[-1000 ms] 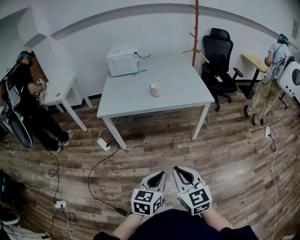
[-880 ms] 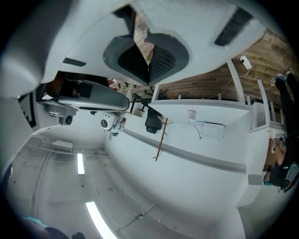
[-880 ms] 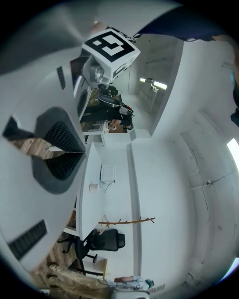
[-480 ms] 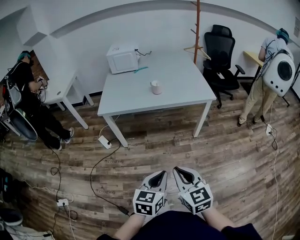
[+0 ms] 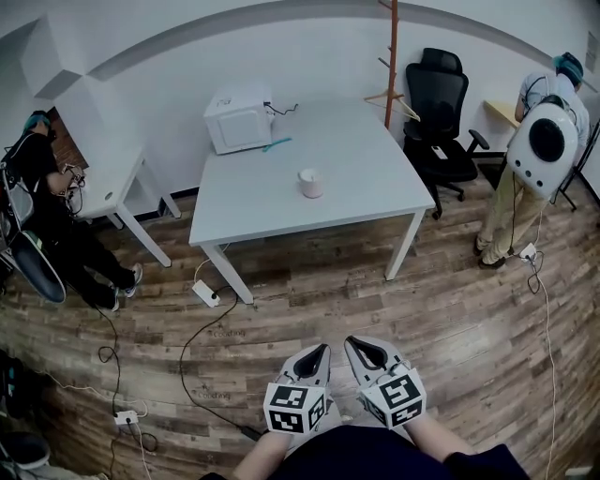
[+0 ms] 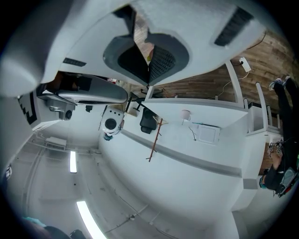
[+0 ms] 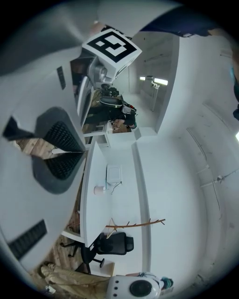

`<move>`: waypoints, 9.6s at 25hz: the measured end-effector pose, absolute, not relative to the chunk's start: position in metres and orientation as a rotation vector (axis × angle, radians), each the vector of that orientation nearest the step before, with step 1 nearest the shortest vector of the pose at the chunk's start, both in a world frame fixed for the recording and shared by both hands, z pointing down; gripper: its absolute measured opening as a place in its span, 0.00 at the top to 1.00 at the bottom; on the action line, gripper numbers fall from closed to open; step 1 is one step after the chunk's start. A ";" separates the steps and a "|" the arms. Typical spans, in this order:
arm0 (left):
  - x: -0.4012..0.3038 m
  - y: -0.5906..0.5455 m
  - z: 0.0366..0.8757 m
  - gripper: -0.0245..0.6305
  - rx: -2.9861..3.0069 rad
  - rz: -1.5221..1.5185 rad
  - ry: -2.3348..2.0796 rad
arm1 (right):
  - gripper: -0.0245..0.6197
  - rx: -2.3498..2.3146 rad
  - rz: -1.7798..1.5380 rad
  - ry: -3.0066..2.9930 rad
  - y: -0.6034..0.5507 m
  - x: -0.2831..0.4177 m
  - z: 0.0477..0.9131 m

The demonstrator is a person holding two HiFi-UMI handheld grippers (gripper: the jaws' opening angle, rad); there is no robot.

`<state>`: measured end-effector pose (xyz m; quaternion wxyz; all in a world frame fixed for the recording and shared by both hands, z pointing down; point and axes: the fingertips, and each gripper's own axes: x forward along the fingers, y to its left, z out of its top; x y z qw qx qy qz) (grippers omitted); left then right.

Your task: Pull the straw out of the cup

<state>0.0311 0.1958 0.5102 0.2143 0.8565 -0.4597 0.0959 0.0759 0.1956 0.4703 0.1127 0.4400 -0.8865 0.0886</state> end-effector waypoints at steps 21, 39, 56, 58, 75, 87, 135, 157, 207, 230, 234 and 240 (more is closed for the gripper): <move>-0.001 0.061 0.508 0.94 2.374 0.283 -1.233 | 0.91 1.331 0.272 -2.577 0.063 0.046 0.465; -0.046 -0.034 0.508 0.94 2.387 0.285 -1.181 | 0.91 1.358 0.260 -2.542 -0.029 -0.001 0.460; -0.081 -0.090 0.512 0.94 2.395 0.294 -1.154 | 0.91 1.403 0.239 -2.512 -0.090 -0.032 0.458; -0.082 -0.095 0.513 0.94 2.393 0.293 -1.155 | 0.91 1.413 0.238 -2.504 -0.094 -0.031 0.459; -0.074 -0.154 0.515 0.94 2.374 0.306 -1.187 | 0.91 1.434 0.261 -2.493 -0.158 -0.011 0.467; -0.063 -0.218 0.520 0.94 2.364 0.317 -1.210 | 0.91 1.425 0.285 -2.457 -0.226 0.011 0.480; -0.039 -0.347 0.556 0.94 2.197 0.363 -1.319 | 0.76 1.123 0.338 -2.298 -0.368 0.031 0.580; -0.040 -0.339 0.552 0.94 2.204 0.340 -1.329 | 0.89 1.238 0.240 -2.269 -0.373 0.043 0.559; -0.054 -0.176 0.523 0.94 2.339 0.334 -1.262 | 0.90 1.472 0.148 -2.390 -0.190 0.024 0.476; -0.076 -0.123 0.520 0.94 2.324 0.296 -1.314 | 0.90 1.422 0.122 -2.461 -0.128 -0.003 0.469; -0.077 -0.120 0.519 0.94 2.323 0.293 -1.316 | 0.90 1.417 0.123 -2.461 -0.125 -0.005 0.470; -0.077 -0.120 0.518 0.94 2.321 0.294 -1.315 | 0.90 1.432 0.141 -2.467 -0.127 -0.003 0.468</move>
